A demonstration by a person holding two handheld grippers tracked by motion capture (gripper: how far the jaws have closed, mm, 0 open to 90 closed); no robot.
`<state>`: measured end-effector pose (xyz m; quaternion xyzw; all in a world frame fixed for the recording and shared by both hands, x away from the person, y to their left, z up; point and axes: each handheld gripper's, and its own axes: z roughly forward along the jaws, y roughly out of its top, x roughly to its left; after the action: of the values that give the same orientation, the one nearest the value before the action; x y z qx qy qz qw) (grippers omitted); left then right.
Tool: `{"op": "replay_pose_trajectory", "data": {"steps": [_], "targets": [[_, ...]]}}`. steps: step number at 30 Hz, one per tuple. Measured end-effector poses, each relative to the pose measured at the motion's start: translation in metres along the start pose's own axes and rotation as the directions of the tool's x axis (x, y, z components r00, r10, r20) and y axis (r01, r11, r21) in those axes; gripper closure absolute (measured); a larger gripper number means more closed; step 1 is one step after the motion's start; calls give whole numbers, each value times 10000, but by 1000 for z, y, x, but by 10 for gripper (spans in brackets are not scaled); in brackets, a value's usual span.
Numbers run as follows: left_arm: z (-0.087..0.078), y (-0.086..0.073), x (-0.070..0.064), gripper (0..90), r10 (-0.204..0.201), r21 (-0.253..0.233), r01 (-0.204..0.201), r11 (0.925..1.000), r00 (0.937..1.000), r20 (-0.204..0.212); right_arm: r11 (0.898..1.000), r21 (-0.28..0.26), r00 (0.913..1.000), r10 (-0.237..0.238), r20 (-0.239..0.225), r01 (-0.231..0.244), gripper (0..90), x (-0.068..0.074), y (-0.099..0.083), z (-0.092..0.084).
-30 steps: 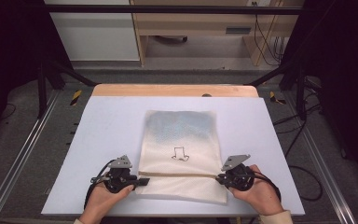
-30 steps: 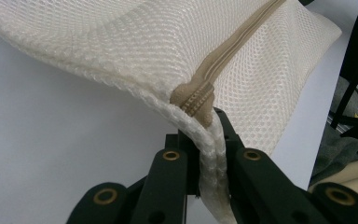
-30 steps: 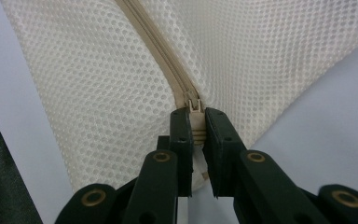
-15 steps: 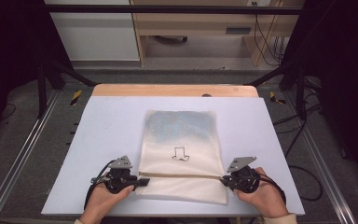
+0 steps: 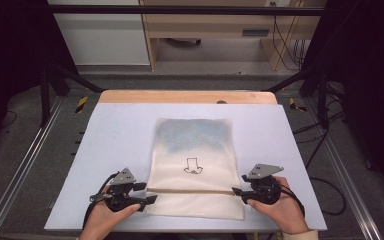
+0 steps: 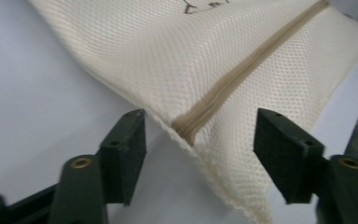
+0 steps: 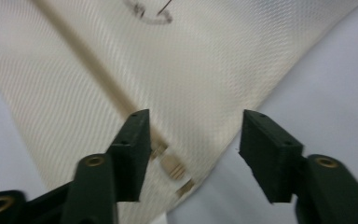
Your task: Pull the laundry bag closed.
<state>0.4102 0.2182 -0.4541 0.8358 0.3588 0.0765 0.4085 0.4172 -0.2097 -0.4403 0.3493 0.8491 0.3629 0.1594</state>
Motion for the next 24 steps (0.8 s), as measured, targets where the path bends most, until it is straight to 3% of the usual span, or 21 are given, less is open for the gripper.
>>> {"op": "replay_pose_trajectory", "data": {"steps": [1, 2, 5, 7, 12, 18, 21, 24], "targets": [[-3, 0, 1, 251, 23, -190, -26, 9998, 9998, -193, 9995, -306, 9996, 127, 246, -119, 330, -2, 2, -1], [-5, 1, 3, 191, -7, -298, -1, 9996, 9996, -271, 9958, -801, 9956, 500, 796, -436, 239, -5, 4, -3], [-10, 2, 10, 133, -170, -593, 126, 9982, 9971, -744, 9918, -1174, 9906, 641, 1207, -499, 200, -8, 5, -5], [-12, 3, 14, 120, -266, -723, 206, 9972, 9962, -830, 9876, -1437, 9857, 843, 1457, -632, 165, -10, 5, -7], [-15, 4, 17, 76, -204, -959, 94, 9953, 9933, -1137, 9806, -1722, 9784, 1222, 1665, -932, 87, -16, 4, -10], [-18, 4, 20, 63, 96, -1312, -286, 9909, 9896, -1433, 9771, -1911, 9746, 1292, 1829, -936, 68, -18, 4, -10], [-20, 6, 23, 61, 262, -1621, -532, 9853, 9861, -1641, 9771, -1978, 9719, 1194, 2028, -787, 64, -18, 4, -10], [-23, 7, 26, 65, 84, -1970, -452, 9794, 9829, -1839, 9741, -2105, 9672, 1297, 2186, -831, 58, -20, 4, -10]]}}
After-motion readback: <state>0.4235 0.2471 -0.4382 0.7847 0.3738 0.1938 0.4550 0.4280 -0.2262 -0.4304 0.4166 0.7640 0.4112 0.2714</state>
